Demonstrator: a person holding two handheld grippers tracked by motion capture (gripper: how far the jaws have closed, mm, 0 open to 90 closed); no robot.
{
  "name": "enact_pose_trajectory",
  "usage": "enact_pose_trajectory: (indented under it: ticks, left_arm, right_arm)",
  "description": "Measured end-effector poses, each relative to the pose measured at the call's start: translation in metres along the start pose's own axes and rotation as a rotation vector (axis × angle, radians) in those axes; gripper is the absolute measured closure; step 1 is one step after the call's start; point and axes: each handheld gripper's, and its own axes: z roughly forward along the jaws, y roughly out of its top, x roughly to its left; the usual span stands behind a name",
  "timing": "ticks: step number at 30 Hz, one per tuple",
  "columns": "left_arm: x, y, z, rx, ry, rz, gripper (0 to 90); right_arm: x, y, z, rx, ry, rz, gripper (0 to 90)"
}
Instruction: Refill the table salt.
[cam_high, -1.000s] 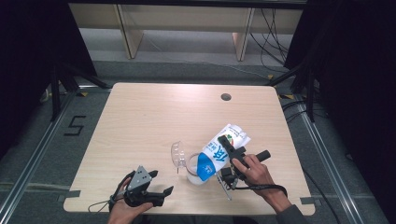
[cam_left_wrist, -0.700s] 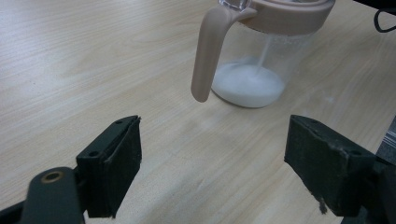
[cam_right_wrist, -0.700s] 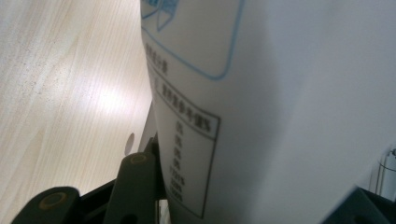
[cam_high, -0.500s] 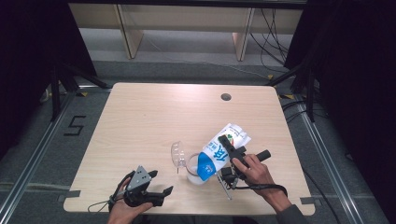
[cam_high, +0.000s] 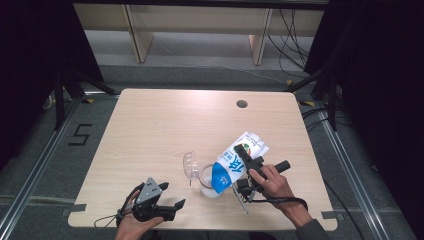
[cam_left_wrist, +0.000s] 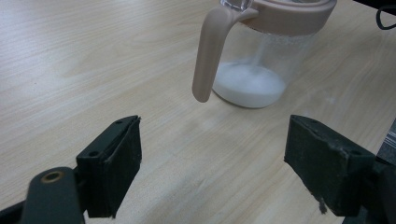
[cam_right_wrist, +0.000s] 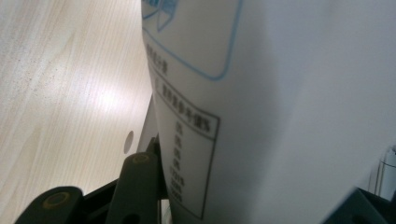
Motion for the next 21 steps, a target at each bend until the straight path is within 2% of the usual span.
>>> enact_pose_trajectory:
  ticks: [1, 2, 4, 5, 6, 7, 8, 9, 13, 14, 16, 17, 18, 21]
  left_arm:
    - [0.0004, 0.0001, -0.0001, 0.001, 0.000, 0.004, 18.4]
    - [0.0004, 0.0002, 0.0000, 0.000, 0.000, 0.002, 18.4]
    - [0.0001, 0.0001, 0.0001, 0.000, 0.003, -0.002, 18.4]
    - [-0.0005, 0.0000, 0.0004, -0.006, 0.000, -0.006, 18.4]
    - [-0.0015, -0.0002, 0.0005, -0.008, 0.002, -0.024, 18.4]
    - [-0.0010, -0.0001, 0.0003, -0.004, 0.003, -0.020, 18.4]
    - [0.0001, 0.0002, 0.0000, -0.001, 0.003, -0.004, 18.4]
    - [0.0003, 0.0001, 0.0000, 0.000, 0.003, -0.001, 18.4]
    - [-0.0004, 0.0000, 0.0007, -0.005, -0.001, -0.008, 18.4]
    - [-0.0003, -0.0001, 0.0011, -0.005, -0.003, -0.009, 18.5]
    - [-0.0004, -0.0002, 0.0007, -0.004, -0.004, -0.006, 18.4]
    - [-0.0008, 0.0000, 0.0007, -0.006, 0.001, -0.010, 18.4]
    - [-0.0005, 0.0001, 0.0008, -0.007, 0.001, -0.011, 18.4]
    - [0.0000, -0.0001, 0.0002, 0.000, 0.003, -0.006, 18.4]
  right_arm:
    - [-0.0002, 0.0001, 0.0000, 0.001, 0.001, 0.001, 58.6]
    - [-0.0027, 0.0004, 0.0012, -0.023, -0.020, -0.037, 58.6]
    - [-0.0027, 0.0007, 0.0011, -0.024, -0.019, -0.040, 58.8]
    - [-0.0024, 0.0008, 0.0011, -0.021, -0.018, -0.038, 58.9]
    - [0.0003, 0.0005, 0.0005, -0.007, -0.010, -0.005, 58.9]
    - [-0.0022, 0.0007, 0.0013, -0.022, -0.019, -0.038, 58.9]
    - [0.0003, 0.0004, 0.0005, -0.007, -0.009, -0.003, 58.9]
    - [0.0005, 0.0003, 0.0005, -0.006, -0.009, -0.001, 58.9]
    - [0.0002, 0.0005, 0.0006, -0.006, -0.009, -0.003, 58.9]
    - [-0.0022, 0.0008, 0.0012, -0.020, -0.019, -0.036, 58.9]
    - [-0.0021, 0.0009, 0.0012, -0.020, -0.017, -0.036, 58.9]
    - [-0.0021, 0.0010, 0.0014, -0.020, -0.017, -0.035, 58.9]
    - [0.0008, 0.0008, 0.0005, -0.001, -0.010, 0.000, 58.9]
    - [0.0012, 0.0008, 0.0006, -0.003, -0.007, 0.002, 59.0]
